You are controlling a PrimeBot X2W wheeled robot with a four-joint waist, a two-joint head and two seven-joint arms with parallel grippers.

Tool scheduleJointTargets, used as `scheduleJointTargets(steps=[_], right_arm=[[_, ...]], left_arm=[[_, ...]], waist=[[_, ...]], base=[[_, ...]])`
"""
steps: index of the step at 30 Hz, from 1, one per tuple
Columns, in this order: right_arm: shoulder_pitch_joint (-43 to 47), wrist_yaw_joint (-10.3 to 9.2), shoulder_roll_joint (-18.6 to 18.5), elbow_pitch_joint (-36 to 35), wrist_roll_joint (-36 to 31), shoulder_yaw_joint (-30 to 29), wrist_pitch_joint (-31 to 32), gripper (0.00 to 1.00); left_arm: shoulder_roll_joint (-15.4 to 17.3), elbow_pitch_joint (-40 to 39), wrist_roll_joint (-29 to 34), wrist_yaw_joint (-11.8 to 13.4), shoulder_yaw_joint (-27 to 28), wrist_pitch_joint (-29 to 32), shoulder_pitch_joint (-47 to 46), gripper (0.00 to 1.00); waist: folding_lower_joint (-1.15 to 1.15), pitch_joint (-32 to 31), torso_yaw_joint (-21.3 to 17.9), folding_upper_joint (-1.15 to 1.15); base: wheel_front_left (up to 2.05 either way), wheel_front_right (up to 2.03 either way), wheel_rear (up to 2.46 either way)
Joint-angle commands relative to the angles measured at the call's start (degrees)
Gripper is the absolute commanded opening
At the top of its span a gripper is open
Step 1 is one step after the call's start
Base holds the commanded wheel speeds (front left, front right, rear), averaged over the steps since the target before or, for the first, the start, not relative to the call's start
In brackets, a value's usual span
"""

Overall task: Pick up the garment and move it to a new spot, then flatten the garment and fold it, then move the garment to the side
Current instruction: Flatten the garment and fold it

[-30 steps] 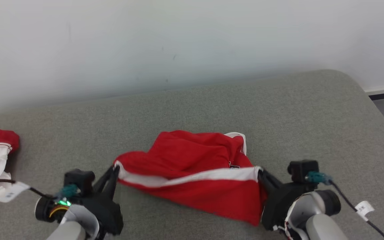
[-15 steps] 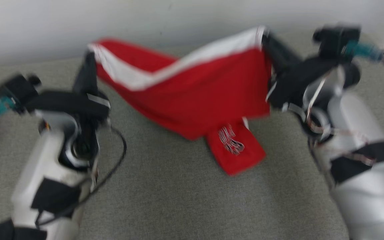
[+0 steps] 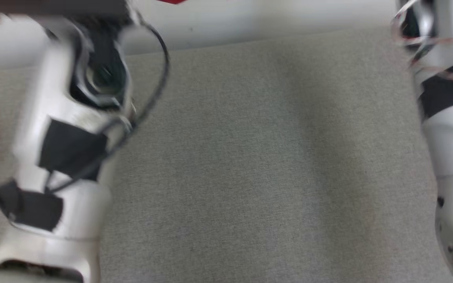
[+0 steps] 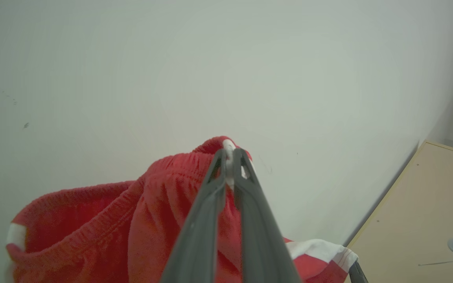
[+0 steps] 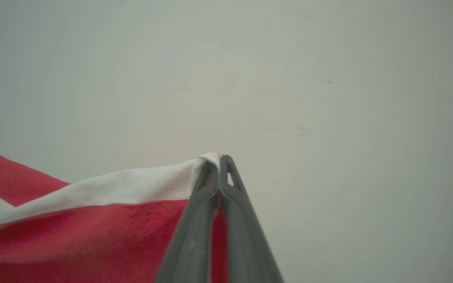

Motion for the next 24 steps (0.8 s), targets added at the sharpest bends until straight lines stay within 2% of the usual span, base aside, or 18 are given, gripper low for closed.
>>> scheduleJointTargets(steps=[1, 6, 11, 13, 17, 21, 24], right_arm=[[3.38, 0.21, -0.32, 1.98, -0.24, 2.91, -0.37, 0.00], [10.77, 0.19, -3.30, 5.89, 5.82, 13.86, 1.12, 0.00], [19.00, 0.15, -7.72, 5.90, 13.74, 22.22, 3.03, 0.00], [22.05, 0.15, -10.04, 3.59, 16.27, 27.15, 3.03, 0.00], [27.67, 0.13, -17.44, -2.72, 20.65, 36.88, 3.33, 0.00], [33.74, 0.14, -22.48, -9.08, 24.60, 39.97, 4.89, 0.00], [38.74, 0.14, -26.47, -14.41, 26.39, 39.83, 6.74, 0.00]], left_arm=[[-0.23, 0.94, -0.48, -0.58, -1.15, -0.24, 4.40, 0.00], [-0.18, 4.80, -0.48, -1.23, -2.02, -0.51, 14.15, 0.00], [-0.34, 8.26, -1.70, -1.43, -2.87, -0.60, 23.87, 0.00], [-0.56, 8.96, -2.87, -1.58, -3.41, -0.65, 27.00, 0.00], [-0.78, 9.18, -2.04, -1.70, -6.78, -0.68, 33.02, 0.00], [0.62, 6.26, -1.09, -1.53, -10.13, -0.55, 39.69, 0.00], [1.88, 3.15, -0.62, -1.54, -10.70, -0.66, 45.43, 0.00]], waist=[[0.01, -1.14, 1.32, 0.01], [0.01, -1.26, 1.88, 0.01], [0.01, -1.38, 2.98, 0.01], [0.01, -2.25, 3.44, 0.01], [0.01, -4.98, 3.72, 0.01], [0.01, -8.64, 3.69, 0.01], [0.01, -11.37, 3.38, 0.01]], base=[[0.00, 0.00, 0.00], [0.00, 0.00, 0.00], [0.00, 0.00, 0.00], [0.00, 0.00, 0.00], [0.00, 0.00, 0.00], [0.00, 0.00, 0.00], [0.00, 0.00, 0.00]])
